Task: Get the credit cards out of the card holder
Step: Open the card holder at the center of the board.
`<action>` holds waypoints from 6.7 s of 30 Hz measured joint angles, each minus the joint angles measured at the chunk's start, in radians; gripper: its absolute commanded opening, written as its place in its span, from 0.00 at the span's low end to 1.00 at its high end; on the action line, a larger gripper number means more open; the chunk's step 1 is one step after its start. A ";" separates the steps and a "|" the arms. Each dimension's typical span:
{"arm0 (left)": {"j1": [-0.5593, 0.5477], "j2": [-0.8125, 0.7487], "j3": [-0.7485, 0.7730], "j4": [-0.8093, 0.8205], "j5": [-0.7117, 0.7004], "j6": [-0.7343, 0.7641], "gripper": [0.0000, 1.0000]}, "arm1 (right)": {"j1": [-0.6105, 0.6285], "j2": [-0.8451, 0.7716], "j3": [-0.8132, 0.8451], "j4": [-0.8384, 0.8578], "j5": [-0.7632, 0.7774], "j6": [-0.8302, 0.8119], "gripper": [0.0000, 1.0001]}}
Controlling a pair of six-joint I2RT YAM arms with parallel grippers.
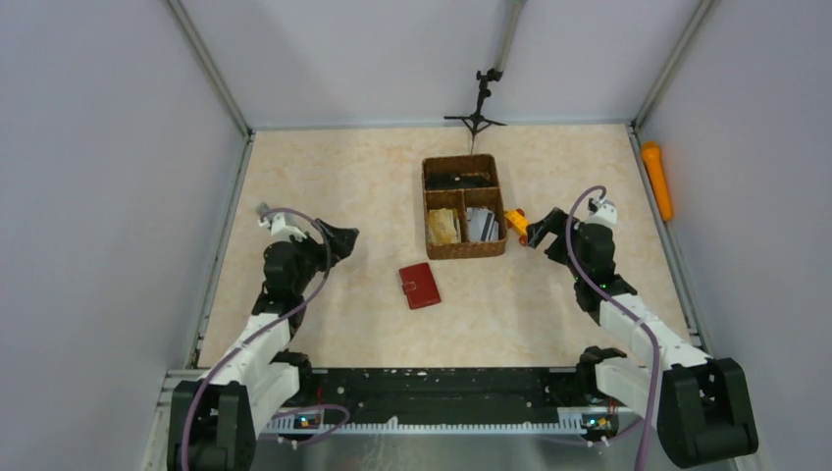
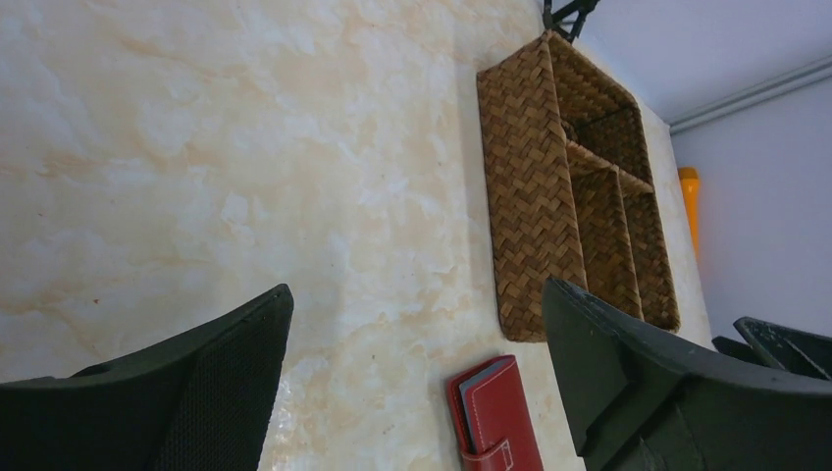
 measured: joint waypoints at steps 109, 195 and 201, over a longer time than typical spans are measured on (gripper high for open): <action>-0.267 0.265 0.142 -0.252 0.177 0.142 0.76 | 0.556 0.202 -0.088 0.143 -0.180 0.320 0.87; -0.437 0.719 0.360 -0.195 0.501 0.145 0.65 | 0.746 0.247 0.178 -0.173 0.201 0.111 0.19; -0.430 0.663 0.286 -0.050 0.604 0.079 0.66 | 0.746 0.150 0.153 -0.109 0.182 0.138 0.16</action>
